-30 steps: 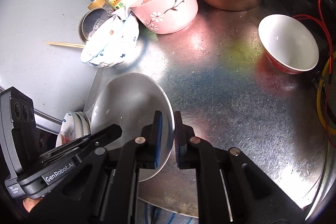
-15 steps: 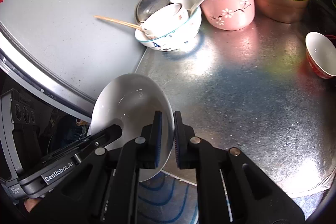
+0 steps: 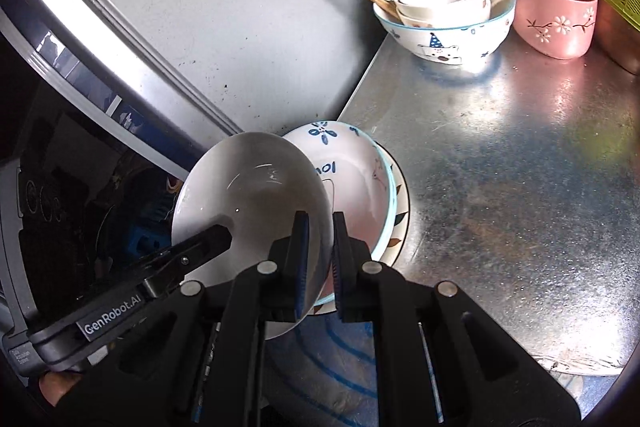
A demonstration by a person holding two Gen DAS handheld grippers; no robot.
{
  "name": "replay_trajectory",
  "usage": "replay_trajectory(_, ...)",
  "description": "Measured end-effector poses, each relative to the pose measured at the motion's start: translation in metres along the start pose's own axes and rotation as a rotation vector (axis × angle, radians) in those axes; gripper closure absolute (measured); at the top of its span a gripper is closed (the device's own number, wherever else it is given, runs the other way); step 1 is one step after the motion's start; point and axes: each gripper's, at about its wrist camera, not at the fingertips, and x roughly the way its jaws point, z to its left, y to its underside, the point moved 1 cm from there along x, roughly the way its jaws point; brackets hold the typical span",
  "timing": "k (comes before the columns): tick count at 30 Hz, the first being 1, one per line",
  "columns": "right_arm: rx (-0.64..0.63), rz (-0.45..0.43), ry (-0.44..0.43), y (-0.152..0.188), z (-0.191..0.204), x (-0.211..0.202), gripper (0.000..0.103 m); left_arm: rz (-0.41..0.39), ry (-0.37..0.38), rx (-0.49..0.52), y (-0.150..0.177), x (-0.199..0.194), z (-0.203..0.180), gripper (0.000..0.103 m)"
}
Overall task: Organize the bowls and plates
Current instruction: 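Carry the bowl to the plate stack and set it against the previous bowl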
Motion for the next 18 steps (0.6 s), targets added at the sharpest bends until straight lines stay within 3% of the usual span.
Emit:
replay_trajectory(6,-0.031,0.018,0.021,0.0,0.02,0.02,0.092,0.015,-0.018,-0.003,-0.002,0.009,0.016,0.095)
replay_trajectory(18,-0.051,0.041,0.094,0.005,0.023,0.037,0.092,0.067,-0.028,0.028,-0.005,0.034,0.024,0.094)
